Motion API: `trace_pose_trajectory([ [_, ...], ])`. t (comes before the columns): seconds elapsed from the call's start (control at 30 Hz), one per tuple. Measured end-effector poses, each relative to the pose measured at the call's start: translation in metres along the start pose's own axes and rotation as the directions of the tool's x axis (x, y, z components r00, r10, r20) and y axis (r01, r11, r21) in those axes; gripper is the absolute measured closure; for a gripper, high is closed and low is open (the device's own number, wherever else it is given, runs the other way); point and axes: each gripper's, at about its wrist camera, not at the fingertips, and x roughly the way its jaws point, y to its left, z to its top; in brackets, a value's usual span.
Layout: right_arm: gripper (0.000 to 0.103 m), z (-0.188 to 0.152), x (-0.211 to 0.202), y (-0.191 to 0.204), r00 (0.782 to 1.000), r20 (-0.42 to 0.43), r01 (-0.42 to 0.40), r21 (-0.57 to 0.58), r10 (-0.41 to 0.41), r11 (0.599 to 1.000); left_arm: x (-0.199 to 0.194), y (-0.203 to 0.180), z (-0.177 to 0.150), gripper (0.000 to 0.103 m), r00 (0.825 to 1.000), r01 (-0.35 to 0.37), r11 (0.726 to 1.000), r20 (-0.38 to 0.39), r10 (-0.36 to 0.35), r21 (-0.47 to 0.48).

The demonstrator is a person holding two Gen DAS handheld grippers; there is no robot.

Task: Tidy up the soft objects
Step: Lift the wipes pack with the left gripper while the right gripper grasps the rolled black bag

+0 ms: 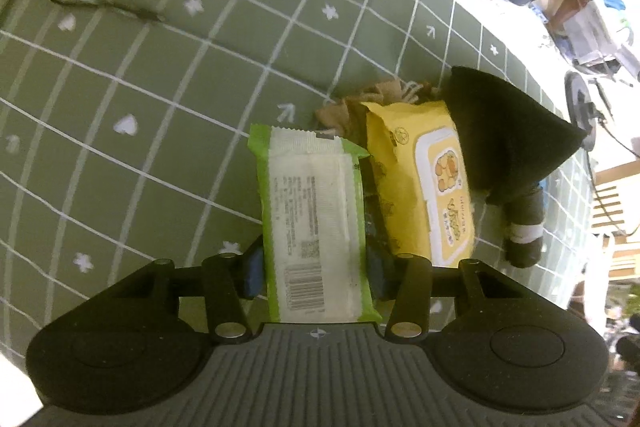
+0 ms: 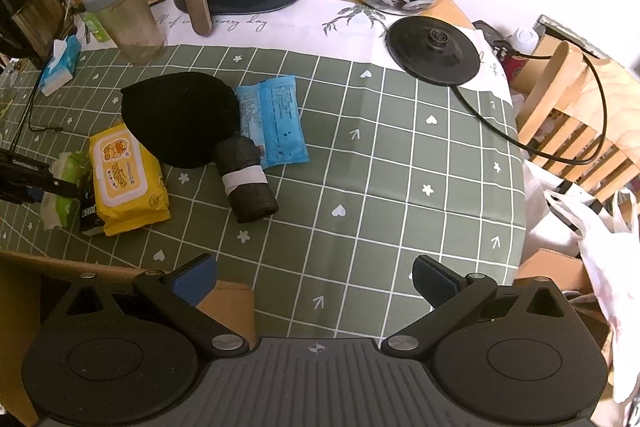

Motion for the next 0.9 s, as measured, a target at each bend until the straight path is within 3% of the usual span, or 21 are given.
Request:
trace_pose_trajectory([
  [0.27, 0.000, 0.008, 0.007, 0.004, 1.000, 0.002, -0.012, -0.043, 0.012, 0.999, -0.030, -0.007, -0.011, 0.056, 0.989, -0.109, 0.993, 0.100, 0.105, 0.040],
  [0.67, 0.000, 0.028, 0.023, 0.005, 0.998, 0.001, -0.065, -0.141, 0.065, 0.988, -0.078, -0.017, -0.033, 0.056, 0.962, -0.184, 0.980, 0.217, 0.165, 0.073],
  [0.9, 0.000, 0.042, 0.044, 0.002, 0.992, -0.007, -0.124, -0.207, 0.125, 0.970, -0.099, -0.024, -0.053, 0.056, 0.955, -0.188, 0.979, 0.249, 0.162, 0.083],
])
